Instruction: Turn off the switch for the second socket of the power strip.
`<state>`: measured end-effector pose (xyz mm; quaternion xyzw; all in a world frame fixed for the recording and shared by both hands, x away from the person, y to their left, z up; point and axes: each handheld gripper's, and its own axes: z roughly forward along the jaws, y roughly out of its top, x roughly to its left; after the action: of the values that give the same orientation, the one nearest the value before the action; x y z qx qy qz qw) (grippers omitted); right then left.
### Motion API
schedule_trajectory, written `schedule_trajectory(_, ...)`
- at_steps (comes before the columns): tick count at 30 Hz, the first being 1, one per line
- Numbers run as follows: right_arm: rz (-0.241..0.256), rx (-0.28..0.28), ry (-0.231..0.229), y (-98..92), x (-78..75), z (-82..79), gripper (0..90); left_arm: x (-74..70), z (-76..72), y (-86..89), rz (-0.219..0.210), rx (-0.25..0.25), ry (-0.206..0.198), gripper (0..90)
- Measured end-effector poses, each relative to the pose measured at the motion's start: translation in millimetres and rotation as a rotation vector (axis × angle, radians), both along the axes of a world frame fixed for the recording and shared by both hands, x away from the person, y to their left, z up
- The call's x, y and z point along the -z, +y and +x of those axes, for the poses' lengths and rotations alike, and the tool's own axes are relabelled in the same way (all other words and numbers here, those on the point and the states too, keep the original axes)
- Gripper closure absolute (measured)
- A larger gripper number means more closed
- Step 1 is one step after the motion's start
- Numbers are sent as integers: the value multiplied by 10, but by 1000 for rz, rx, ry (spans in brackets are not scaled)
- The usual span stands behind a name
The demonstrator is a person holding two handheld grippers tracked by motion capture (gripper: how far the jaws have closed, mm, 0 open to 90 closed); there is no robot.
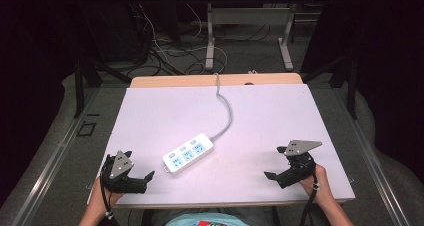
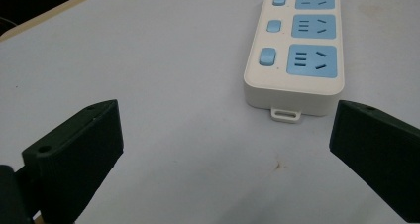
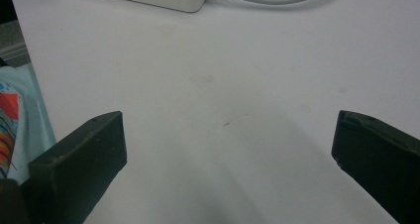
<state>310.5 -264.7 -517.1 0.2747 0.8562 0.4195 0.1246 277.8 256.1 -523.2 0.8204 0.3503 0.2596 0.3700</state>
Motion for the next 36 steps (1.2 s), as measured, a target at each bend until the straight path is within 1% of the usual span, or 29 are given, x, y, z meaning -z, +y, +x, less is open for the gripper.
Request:
schedule_trajectory(1, 0, 0, 0, 0, 0, 0, 1, 7, 7, 2, 7, -3, -8, 0)
schedule_trajectory(2, 1, 0, 3, 2, 0, -2, 1, 2, 11, 9, 19, -1, -1, 0)
schedule_trajectory(3, 6, 1, -11, 6, 4, -4, 1, 8, 9, 5, 10, -1, 10, 0)
schedule_trajectory(4, 6, 1, -11, 6, 4, -4, 1, 6, 8, 5, 13, -1, 10, 0)
schedule_trajectory(5, 2, -1, -9, 5, 1, -6, 1, -2, 7, 7, 23, -1, 0, 0)
schedule_trajectory(7, 2, 2, -12, 4, 0, -10, 1, -8, 5, 3, 26, 2, -5, 0)
schedule_trajectory(9, 2, 2, -5, 6, 2, -9, 1, -1, 4, -12, 19, 6, 15, 0)
schedule_trajectory(11, 1, 3, -4, 8, 3, -8, 1, 2, 7, -14, 23, 9, 15, 0)
schedule_trajectory(12, 1, 7, -16, 13, 3, -7, 1, -2, 5, -14, 28, 10, 17, 0)
schedule_trajectory(14, 3, 5, -18, 14, 4, -6, 1, -7, 2, -16, 34, 8, 11, 0)
schedule_trajectory(17, -7, 9, -12, 23, 3, -6, 1, -11, -3, -24, 30, 10, 14, 0)
schedule_trajectory(18, -11, 1, -10, 16, 1, -8, 1, -22, -1, -25, 42, 12, 18, 0)
schedule_trajectory(19, -13, 1, -15, 15, 0, -6, 1, -31, 2, -23, 58, 9, 12, 0)
schedule_trajectory(20, -14, 8, -20, 12, -4, -13, 1, -33, 3, -28, 54, 8, 13, 0)
schedule_trajectory(23, -12, 5, -16, 4, -5, -12, 1, -48, 8, -28, 54, 3, 8, 0)
schedule_trajectory(25, -7, 8, -20, 7, -1, -12, 1, -63, 10, -26, 44, -3, 16, 0)
schedule_trajectory(26, -16, 5, -7, 6, -7, -14, 1, -74, 11, -23, 45, -8, 19, 0)
schedule_trajectory(27, -16, 13, -22, 12, -2, -12, 1, -86, 16, -16, 49, -10, 13, 0)
schedule_trajectory(28, -15, 7, -23, 14, -1, -10, 1, -86, 12, -21, 34, -16, 16, 0)
schedule_trajectory(29, -17, 1, -19, 13, -3, -8, 1, -102, 14, -13, 48, -16, 11, 0)
schedule_trajectory(30, -16, 3, -19, 15, -3, -10, 1, -106, 9, -19, 35, -19, 20, 0)
schedule_trajectory(31, -14, 7, -15, 17, -2, -12, 1, -115, 10, -18, 46, -24, 17, 0)
schedule_trajectory(33, -13, 18, -21, 17, 0, -12, 1, -129, 16, -21, 48, -28, 17, 0)
schedule_trajectory(34, -15, 15, -22, 16, 0, -9, 1, -132, 13, -26, 35, -30, 29, 0)
schedule_trajectory(35, -15, 15, -22, 16, 0, -9, 1, -150, 19, -18, 47, -29, 23, 0)
schedule_trajectory(36, -19, 12, -22, 14, -1, -8, 1, -158, 14, -26, 33, -36, 31, 0)
